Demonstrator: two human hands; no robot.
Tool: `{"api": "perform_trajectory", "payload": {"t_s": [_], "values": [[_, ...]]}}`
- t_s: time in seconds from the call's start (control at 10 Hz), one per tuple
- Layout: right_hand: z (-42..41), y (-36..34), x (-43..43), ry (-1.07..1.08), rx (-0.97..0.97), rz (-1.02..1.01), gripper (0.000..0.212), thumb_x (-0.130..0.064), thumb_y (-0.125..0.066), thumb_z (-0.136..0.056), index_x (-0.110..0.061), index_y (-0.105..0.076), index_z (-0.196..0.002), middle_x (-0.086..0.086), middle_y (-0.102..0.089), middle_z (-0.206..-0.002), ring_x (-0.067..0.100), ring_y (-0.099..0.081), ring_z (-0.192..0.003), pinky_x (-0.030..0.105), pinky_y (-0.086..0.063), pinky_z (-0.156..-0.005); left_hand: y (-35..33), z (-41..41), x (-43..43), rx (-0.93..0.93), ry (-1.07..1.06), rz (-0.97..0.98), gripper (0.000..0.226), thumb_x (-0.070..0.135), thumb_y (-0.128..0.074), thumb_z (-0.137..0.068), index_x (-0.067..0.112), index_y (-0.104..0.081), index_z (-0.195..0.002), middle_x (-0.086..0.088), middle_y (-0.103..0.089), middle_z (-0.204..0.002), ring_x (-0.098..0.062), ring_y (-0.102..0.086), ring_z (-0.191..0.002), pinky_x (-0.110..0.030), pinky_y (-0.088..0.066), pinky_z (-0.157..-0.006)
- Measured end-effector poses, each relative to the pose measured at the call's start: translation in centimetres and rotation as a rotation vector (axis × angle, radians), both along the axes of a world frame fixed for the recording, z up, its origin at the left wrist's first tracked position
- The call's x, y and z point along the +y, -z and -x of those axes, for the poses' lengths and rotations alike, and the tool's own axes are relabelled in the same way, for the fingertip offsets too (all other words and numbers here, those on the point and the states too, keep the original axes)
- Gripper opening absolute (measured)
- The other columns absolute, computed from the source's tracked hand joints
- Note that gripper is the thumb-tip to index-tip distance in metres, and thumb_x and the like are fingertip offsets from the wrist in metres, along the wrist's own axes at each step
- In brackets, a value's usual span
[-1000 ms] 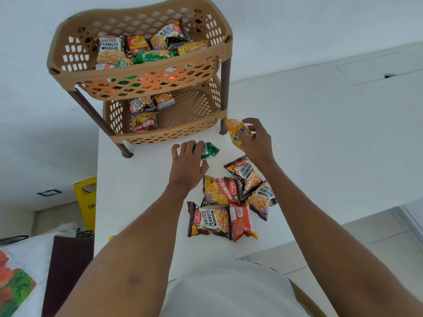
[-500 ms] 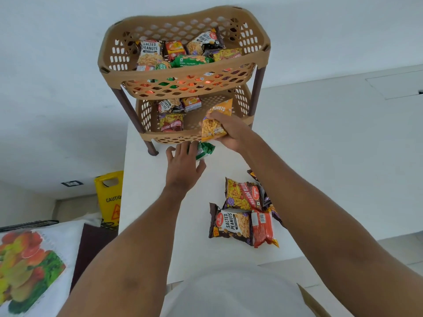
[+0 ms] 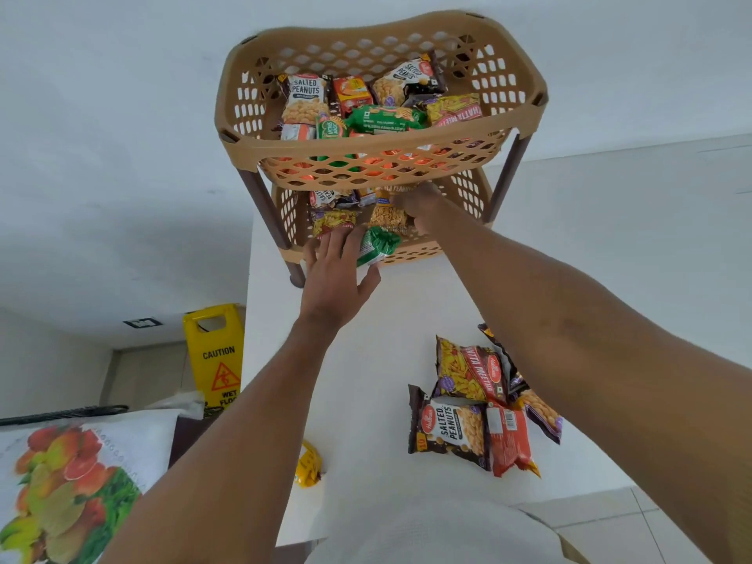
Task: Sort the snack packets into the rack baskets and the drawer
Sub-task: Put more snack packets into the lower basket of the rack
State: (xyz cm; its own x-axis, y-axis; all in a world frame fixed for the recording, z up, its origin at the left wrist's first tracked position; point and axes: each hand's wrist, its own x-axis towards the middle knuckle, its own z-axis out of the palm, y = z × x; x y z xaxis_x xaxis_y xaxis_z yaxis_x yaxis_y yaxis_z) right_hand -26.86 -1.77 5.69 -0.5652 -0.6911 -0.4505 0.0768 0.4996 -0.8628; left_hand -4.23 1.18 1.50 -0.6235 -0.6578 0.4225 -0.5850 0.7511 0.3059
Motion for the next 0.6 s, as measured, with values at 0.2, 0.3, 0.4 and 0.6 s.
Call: {"api": "perform_trajectory", "payload": {"t_s": [0.2, 0.3, 0.4, 0.6], "values": [[-0.4, 5.2, -4.0, -0.115, 0.22, -0.124, 0.054, -0.015, -0.076, -0.09, -0.003, -0.052, -0.137, 0.016, -0.059, -0.139, 0.024, -0.058, -0.116, 0.039, -0.049, -0.11, -0.7, 0.2, -2.4, 0.05, -0.01, -0.082, 0.063, 0.04, -0.069, -0.091, 0.015, -0.05, -0.146, -0.008, -0.058, -0.142, -0.028, -0.048, -0.134, -0.055, -0.04, -0.113], [-1.0, 5.8, -5.3, -0.038, 0.298, -0.119, 0.078, -0.022, -0.087, -0.08, -0.007, -0.045, -0.145, 0.012, -0.057, -0.135, 0.027, -0.057, -0.124, 0.04, -0.05, -0.108, -0.9, 0.8, -2.8, 0.082, -0.07, -0.163, 0.061, 0.04, -0.068, -0.09, 0.017, -0.051, -0.143, -0.006, -0.06, -0.14, -0.029, -0.052, -0.133, -0.056, -0.046, -0.111], [-1.6, 6.0, -4.7, -0.161, 0.468, -0.177, 0.072, -0.022, -0.083, -0.081, -0.005, -0.049, -0.143, 0.015, -0.058, -0.134, 0.031, -0.057, -0.124, 0.04, -0.049, -0.105, -1.1, 1.3, -3.0, 0.136, -0.112, -0.236, 0.059, 0.04, -0.069, -0.09, 0.017, -0.051, -0.141, -0.006, -0.063, -0.137, -0.028, -0.057, -0.129, -0.055, -0.053, -0.104], [-1.6, 3.5, -1.9, -0.036, 0.356, 0.005, 0.016, -0.018, -0.059, -0.1, -0.009, -0.066, -0.112, 0.007, -0.069, -0.094, 0.022, -0.066, -0.08, 0.028, -0.052, -0.057, -2.3, 3.8, -3.7, 0.264, -0.21, -0.511, 0.053, 0.037, -0.07, -0.093, 0.013, -0.052, -0.137, -0.009, -0.071, -0.127, -0.031, -0.069, -0.11, -0.038, -0.057, -0.081]]}}
